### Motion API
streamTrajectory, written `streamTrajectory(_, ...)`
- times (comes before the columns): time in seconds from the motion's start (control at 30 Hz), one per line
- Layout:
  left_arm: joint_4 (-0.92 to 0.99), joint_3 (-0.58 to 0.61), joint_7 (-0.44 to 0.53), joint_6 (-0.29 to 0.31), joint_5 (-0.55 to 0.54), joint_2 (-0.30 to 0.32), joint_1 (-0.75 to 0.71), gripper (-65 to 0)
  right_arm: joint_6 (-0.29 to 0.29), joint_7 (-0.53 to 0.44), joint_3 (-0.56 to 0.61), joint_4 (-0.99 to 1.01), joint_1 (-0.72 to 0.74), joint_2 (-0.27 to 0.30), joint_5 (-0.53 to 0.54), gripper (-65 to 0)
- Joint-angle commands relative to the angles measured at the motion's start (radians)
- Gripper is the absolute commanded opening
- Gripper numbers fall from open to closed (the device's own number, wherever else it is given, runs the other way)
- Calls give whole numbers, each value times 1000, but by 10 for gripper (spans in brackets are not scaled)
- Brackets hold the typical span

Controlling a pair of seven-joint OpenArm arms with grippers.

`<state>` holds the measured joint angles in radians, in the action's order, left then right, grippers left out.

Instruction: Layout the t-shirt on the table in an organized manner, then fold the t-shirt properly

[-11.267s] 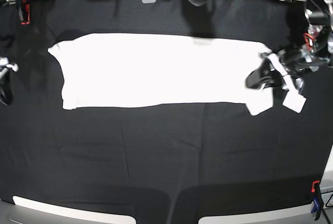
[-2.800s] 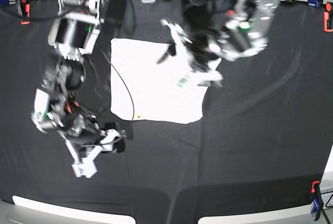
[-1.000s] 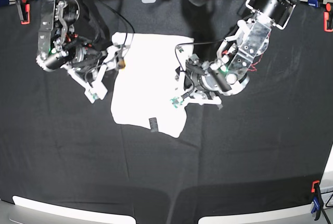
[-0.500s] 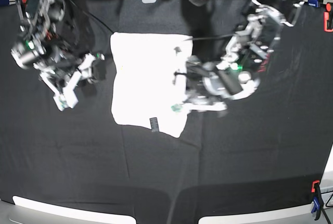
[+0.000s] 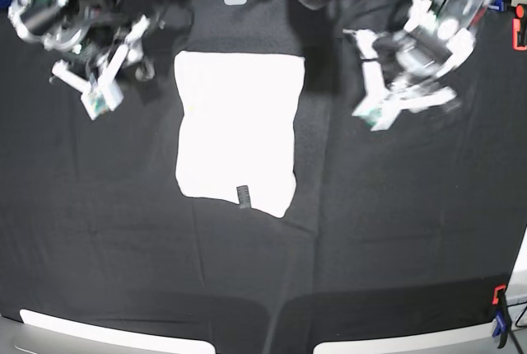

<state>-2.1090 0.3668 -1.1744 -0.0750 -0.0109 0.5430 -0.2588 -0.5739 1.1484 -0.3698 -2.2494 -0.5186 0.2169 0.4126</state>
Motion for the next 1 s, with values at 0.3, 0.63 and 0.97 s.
streamTrajectory(0.3,-198,-282,-8,8,-49,6,-461,-434,-2,-16,-5,-107,-304,10,6,-413)
streamTrajectory(0.63,-65,-286,294,85,-59,3,-853,-434,-6,-128,-2,-84,-607,10,-23,-413)
streamTrajectory(0.97,703,-287,539,208,-61,-116,-637,-434,-5,-304,92,436,-484,131,-62,-413)
